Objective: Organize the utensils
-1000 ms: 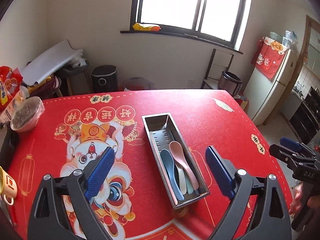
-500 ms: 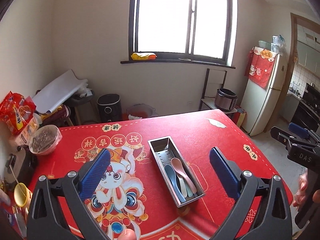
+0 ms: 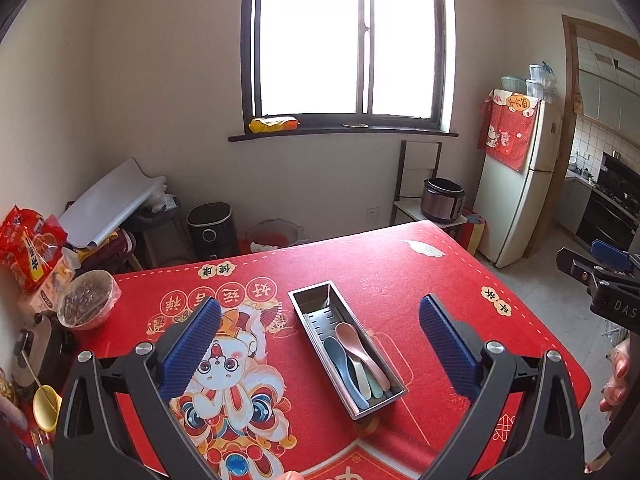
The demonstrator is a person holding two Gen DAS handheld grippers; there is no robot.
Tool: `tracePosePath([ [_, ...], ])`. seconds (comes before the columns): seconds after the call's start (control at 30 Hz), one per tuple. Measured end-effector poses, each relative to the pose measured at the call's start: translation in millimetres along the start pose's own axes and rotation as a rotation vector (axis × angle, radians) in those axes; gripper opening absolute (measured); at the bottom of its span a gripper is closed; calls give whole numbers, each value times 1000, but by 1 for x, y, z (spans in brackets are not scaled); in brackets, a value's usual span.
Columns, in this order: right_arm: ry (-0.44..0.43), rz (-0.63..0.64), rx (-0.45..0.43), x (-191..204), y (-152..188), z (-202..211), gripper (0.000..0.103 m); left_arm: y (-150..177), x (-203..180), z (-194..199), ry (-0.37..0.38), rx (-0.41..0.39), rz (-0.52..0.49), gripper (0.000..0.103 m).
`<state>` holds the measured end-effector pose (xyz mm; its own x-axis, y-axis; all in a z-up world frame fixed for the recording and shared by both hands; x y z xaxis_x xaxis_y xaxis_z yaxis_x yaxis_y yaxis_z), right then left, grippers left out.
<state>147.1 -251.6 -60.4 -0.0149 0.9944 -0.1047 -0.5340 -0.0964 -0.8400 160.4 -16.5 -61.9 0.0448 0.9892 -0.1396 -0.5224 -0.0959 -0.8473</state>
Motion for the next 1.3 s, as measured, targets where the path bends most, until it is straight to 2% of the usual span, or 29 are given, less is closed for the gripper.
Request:
tracePosePath([
  [0.87,121,-53,26,-36,13,14,87,4,-39,-5,109,15,-35,97],
  [1.3,164,-83,25,-47,19,20,87,5,-50,-4,135,12,-52,97],
])
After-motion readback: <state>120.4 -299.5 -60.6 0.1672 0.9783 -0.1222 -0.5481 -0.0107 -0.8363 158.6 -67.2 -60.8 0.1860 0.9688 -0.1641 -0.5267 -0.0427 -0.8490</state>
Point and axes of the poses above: each gripper's, at about its wrist camera, not at the fingertips, and z roughly against the way its jaws point, x to its left, y to its underside, the point moved 7 cm from there along -z, roughly the way its jaws point, and after that the axes turned 9 degrees about z, right-handed, at the moved point
